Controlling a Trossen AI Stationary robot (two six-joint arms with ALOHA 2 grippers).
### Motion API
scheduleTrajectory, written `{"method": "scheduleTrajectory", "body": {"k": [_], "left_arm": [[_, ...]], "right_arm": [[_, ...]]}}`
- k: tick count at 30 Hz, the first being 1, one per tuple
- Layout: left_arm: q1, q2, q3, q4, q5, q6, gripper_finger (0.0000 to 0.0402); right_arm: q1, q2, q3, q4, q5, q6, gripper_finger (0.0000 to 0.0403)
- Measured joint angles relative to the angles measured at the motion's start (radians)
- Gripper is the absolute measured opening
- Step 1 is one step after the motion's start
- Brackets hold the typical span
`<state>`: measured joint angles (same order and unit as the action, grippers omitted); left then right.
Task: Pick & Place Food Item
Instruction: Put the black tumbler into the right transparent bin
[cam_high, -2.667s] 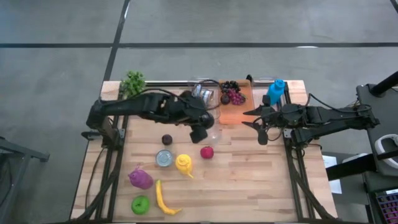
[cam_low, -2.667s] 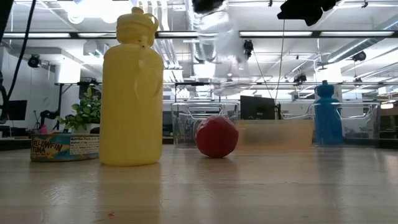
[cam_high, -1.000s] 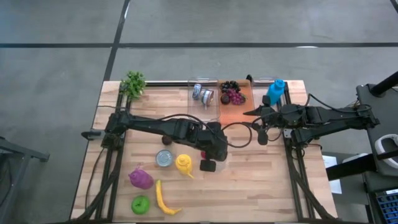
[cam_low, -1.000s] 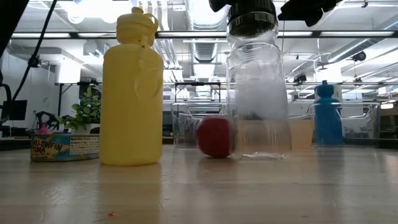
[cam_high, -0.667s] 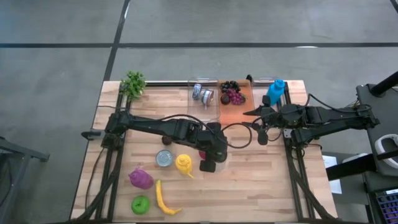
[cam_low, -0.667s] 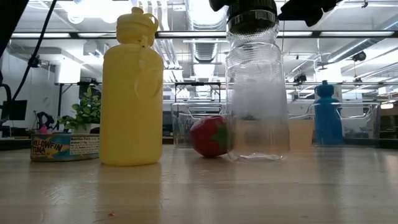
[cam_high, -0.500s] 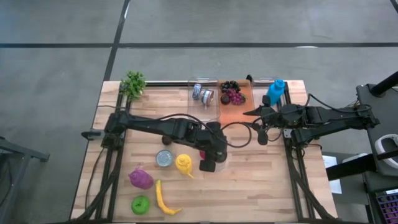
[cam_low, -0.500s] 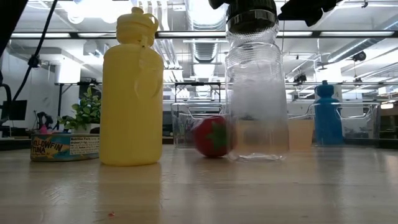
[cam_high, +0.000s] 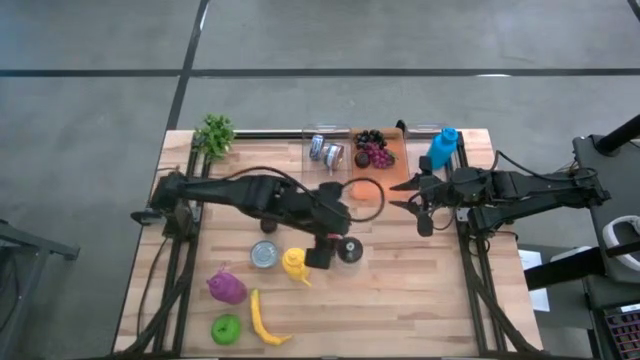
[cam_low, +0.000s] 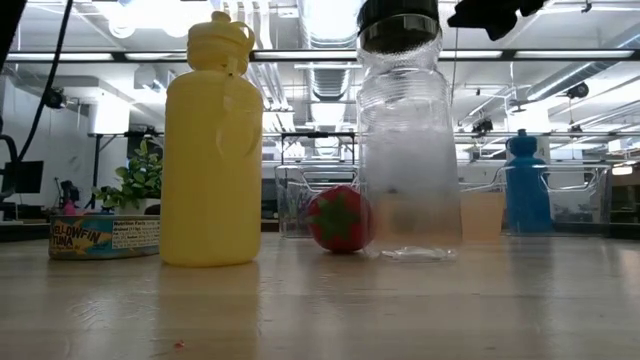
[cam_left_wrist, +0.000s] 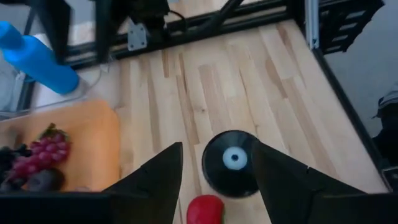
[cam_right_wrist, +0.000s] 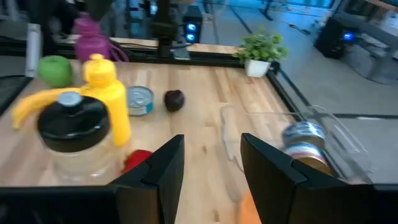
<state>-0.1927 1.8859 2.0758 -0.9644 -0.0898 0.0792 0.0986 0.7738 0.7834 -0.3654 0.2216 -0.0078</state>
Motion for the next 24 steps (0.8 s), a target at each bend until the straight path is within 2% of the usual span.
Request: {"method": "scheduleTrajectory", "body": {"k": [4, 9, 13, 18, 24], "left_arm": [[-0.018, -0.061, -0.014, -0.049, -0.034, -0.001, 0.0185], [-0.075, -0.135, -0.092, -0.087, -0.164, -0.03, 0.0177], [-0.126, -0.206, -0.207, -0.075, -0.251, -0.072, 0.0171], [-0.174, -0.319, -0.382, 0.018, -0.316, -0.146, 0.0165], [-0.207, -0.459, -0.599, 0.157, -0.341, -0.232, 0.0163]], "right_arm": [[0.012, 0.0, 0.0, 0.002, -0.018, 0.0, 0.0133], [0.051, 0.021, 0.015, 0.004, -0.021, -0.003, 0.0114], [0.095, 0.075, 0.053, 0.005, -0.021, -0.023, 0.0103], [0.134, 0.171, 0.108, 0.0, -0.02, -0.08, 0.0099], [0.167, 0.288, 0.188, 0.003, -0.022, -0.098, 0.013]]}}
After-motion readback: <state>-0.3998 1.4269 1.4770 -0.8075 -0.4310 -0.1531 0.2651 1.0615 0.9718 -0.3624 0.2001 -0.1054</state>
